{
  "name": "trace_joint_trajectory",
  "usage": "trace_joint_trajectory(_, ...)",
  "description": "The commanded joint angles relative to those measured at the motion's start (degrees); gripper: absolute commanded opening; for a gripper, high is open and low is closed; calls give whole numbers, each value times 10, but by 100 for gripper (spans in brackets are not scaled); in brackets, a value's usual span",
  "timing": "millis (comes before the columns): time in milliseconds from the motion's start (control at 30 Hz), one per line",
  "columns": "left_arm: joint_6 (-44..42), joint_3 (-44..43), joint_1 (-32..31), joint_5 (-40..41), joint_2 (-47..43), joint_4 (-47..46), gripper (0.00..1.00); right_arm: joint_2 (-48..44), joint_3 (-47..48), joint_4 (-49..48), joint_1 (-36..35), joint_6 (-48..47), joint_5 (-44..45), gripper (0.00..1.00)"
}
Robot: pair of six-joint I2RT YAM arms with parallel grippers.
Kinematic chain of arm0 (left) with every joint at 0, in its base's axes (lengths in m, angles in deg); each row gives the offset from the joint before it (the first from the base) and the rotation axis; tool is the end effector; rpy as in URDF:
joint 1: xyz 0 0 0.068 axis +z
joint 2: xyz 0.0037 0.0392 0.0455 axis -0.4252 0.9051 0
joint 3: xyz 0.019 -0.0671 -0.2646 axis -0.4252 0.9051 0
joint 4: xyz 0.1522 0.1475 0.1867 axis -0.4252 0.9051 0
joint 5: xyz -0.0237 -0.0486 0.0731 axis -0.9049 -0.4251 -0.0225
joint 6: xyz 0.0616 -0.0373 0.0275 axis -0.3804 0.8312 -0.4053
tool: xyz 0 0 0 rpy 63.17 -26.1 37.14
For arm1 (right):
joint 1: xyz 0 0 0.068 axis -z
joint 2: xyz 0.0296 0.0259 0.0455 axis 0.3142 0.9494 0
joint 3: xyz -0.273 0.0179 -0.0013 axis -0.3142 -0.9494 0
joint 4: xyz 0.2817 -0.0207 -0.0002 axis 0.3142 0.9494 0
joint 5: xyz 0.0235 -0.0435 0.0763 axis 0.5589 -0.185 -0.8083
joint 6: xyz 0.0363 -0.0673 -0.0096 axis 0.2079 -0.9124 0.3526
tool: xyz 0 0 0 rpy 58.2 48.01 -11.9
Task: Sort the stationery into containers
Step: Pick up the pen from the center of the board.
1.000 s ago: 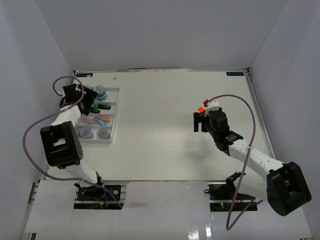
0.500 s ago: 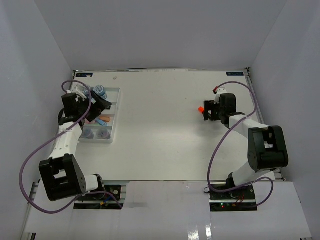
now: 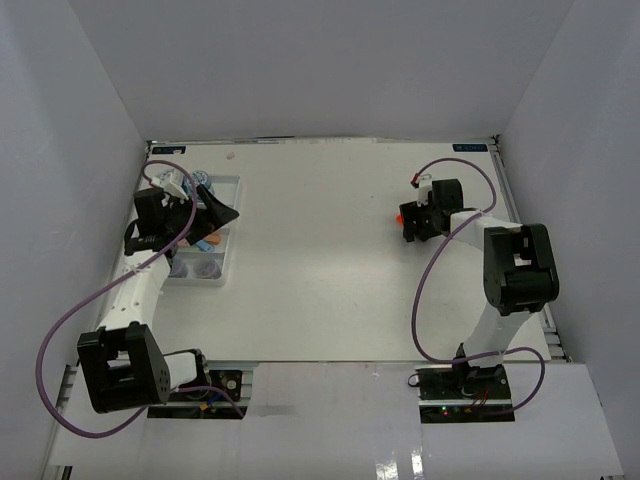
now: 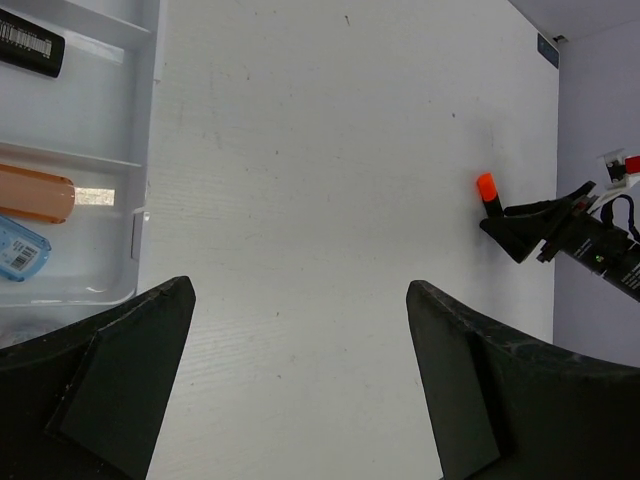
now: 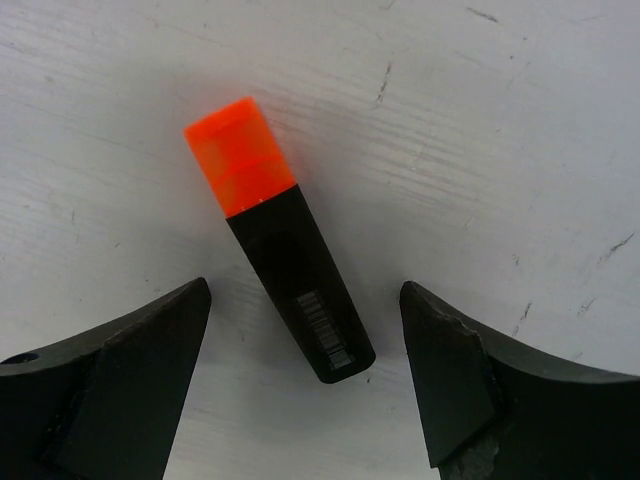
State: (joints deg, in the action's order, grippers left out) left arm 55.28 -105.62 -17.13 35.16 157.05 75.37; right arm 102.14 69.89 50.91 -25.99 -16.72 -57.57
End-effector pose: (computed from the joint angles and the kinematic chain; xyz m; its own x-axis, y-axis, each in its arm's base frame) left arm 0.3060 0.0091 0.2455 -0.6460 -0.4969 -0.5794 -0.0093 0.7642 -0.6449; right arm 0.3966 0.0586 0.1242 -0.6852 -0.2595 -0.6805 -0.3025 0.9514 -0.0582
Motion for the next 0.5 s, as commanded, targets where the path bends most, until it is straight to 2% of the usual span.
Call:
trace_joint_trajectory(0, -9, -1, -6, -14, -18, -12, 98, 13, 20, 43, -3, -17, -28, 81)
trace_joint_trajectory(67, -10, -1, -17, -16, -20, -16, 98, 14, 16, 50, -14, -14, -29, 76)
trace_joint_trajectory(100, -10, -2, -21, -16, -19, -15, 98, 12, 13, 49, -21, -11, -17, 66)
trace_joint_trajectory(300, 11, 11, -68, -21, -23, -21, 98, -32, -44, 16, -92, 15, 16, 39)
trace_joint_trajectory(400, 34, 19, -102, -19, -28, -31, 98, -59, -68, 3, -139, 33, 23, 27)
trace_joint_trajectory(467, 49, 25, -130, -15, -27, -45, 98, -73, -76, -7, -181, 45, 30, 22)
